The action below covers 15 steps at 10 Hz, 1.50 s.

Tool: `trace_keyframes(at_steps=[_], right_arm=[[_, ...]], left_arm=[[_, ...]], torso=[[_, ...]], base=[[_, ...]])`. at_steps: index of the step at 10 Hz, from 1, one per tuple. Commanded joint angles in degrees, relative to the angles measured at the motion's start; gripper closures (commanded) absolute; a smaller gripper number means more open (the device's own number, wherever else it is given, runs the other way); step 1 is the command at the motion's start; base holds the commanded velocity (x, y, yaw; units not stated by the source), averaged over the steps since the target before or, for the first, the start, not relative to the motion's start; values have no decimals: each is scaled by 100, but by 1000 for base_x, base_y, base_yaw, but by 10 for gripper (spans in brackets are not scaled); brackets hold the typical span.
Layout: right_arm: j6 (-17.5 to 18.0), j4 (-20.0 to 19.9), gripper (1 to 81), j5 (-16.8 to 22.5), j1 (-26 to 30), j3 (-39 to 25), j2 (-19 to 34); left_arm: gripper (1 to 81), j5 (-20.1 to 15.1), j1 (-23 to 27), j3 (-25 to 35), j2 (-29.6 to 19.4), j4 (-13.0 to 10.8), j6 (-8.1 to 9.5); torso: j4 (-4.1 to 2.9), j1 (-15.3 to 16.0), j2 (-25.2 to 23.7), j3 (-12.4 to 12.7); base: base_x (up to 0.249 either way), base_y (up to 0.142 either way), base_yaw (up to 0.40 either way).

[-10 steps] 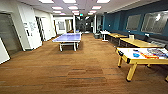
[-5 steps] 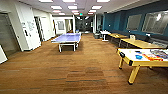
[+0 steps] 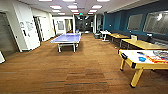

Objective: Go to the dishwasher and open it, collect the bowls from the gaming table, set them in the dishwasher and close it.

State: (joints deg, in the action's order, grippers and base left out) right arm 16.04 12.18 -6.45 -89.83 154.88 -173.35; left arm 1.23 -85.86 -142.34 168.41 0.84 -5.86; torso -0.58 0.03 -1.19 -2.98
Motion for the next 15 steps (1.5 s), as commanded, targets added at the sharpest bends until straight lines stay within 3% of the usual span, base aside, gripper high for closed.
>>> trace_keyframes(at_steps=[1, 15], right_arm=[[-22, -58, 10, 276, 233, -3, -36], [-13, -14, 10, 188, 119, -3, 0]], left_arm=[[10, -334, 266, 39, 0, -31, -29], [10, -334, 267, 40, 9, -31, -46]], torso=[[0, 0, 0, 0], [0, -2, -2, 0]], base=[[194, 0, 0], [197, 0, 0]])
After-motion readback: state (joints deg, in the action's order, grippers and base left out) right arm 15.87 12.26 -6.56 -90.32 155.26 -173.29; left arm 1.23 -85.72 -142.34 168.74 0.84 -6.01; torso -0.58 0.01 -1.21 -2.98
